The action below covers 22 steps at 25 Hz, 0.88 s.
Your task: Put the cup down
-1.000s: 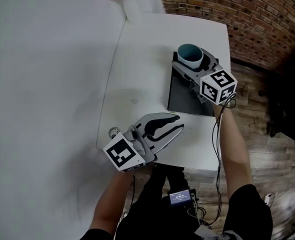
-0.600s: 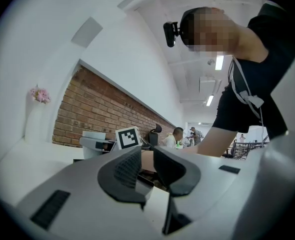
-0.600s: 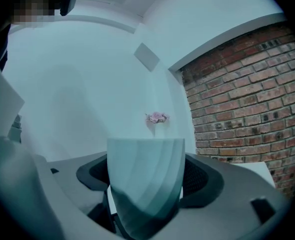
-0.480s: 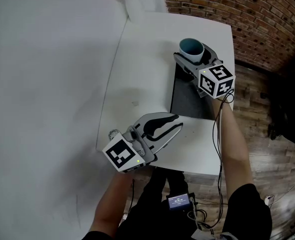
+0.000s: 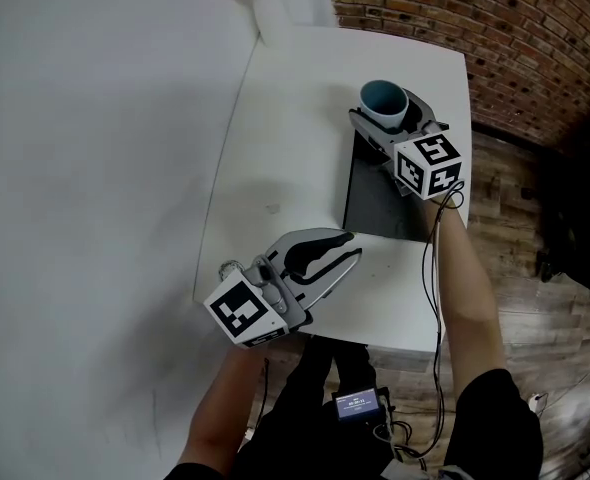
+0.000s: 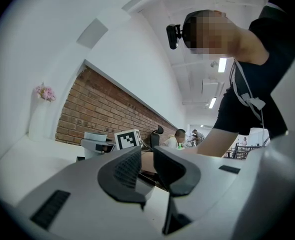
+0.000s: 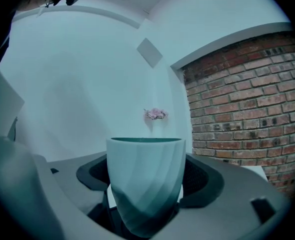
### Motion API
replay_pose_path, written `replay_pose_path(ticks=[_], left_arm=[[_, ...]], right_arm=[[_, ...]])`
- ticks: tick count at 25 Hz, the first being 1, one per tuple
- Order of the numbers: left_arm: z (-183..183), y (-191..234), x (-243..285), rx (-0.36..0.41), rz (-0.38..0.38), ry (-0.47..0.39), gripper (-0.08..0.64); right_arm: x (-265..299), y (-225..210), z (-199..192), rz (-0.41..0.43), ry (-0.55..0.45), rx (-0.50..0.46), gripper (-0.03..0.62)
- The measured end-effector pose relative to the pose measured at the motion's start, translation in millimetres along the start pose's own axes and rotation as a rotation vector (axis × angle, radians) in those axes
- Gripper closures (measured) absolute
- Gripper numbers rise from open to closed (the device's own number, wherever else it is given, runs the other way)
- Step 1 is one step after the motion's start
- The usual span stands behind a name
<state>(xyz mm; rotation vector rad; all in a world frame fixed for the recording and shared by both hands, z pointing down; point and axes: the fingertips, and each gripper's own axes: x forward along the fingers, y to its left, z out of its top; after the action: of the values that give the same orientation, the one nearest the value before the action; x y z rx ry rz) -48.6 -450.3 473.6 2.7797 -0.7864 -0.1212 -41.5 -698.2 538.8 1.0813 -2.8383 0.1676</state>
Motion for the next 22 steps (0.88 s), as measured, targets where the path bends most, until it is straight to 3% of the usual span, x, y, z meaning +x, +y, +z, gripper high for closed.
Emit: replay_pose_path(ticks=[15, 22], left_arm=[[-0.7, -1.9, -5.4, 0.001, -0.012, -0.004, 0.477], [4.7, -3.3, -10.1, 0.003, 0.0, -0.01, 0.477]], right_arm=[[-15.2, 7.0, -12.6, -0.03, 0.001, -0.09, 0.201], [-25.0, 5.6, -6.7, -0.034, -0.002, -0.01, 0.189]])
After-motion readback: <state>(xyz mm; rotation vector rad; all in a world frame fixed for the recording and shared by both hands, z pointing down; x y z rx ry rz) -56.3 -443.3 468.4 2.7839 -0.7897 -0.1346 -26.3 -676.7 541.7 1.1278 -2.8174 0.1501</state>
